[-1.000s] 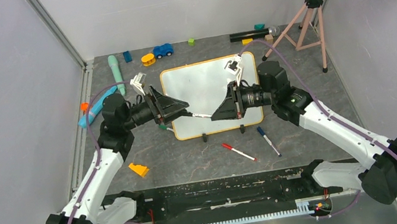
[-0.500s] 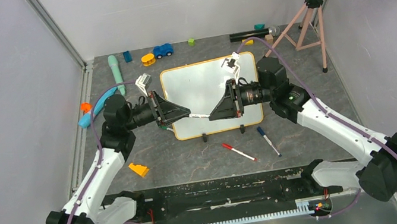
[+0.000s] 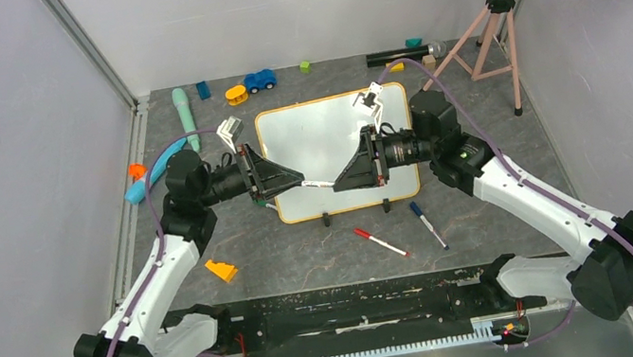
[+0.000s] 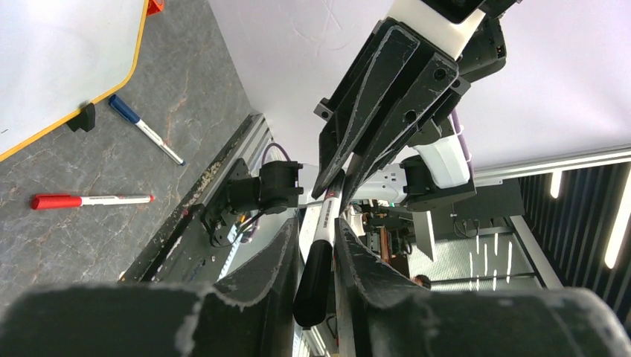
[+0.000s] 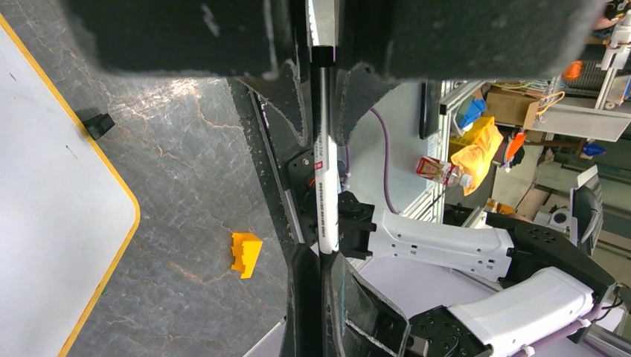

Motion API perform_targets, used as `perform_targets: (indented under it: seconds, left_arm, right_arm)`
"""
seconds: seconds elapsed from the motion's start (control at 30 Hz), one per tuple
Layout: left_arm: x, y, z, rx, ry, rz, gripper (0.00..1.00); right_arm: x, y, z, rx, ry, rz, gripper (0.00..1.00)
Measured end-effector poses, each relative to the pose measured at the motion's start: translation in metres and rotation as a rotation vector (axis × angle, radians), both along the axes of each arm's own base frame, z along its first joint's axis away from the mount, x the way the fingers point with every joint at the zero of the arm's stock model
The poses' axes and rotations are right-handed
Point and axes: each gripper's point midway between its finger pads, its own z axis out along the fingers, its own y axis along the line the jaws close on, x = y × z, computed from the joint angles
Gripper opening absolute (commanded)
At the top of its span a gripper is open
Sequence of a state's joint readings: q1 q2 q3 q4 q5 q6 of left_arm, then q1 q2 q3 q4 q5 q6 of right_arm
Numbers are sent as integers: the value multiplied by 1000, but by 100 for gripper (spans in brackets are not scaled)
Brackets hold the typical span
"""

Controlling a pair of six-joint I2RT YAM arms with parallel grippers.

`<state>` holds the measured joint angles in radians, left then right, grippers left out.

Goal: Write a sentence on the whiteboard
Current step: Pick up the pen cap from the whiteboard marker.

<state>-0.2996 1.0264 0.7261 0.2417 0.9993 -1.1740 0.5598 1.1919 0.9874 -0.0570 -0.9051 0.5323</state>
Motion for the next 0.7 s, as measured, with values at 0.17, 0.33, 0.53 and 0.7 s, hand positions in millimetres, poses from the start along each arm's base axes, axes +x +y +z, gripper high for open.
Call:
perform_targets:
  seconds: [0.17,0.33,0.53,0.7]
  left_arm:
    - [0,-1,-3,3,12,-8,34]
    - [0,-1,-3,3,11,-10,36]
    - [0,-1,-2,1,10,-9,33]
    - [0,-2,1,-7,-6,-12,45]
  right_arm:
    - [4,-1,2,5,-3,-18,0]
    - [9,-3,2,6,-7,-37,0]
    - [13,-8,2,9,-11,-54,0]
    - [12,-10,4,19,-22,-52,0]
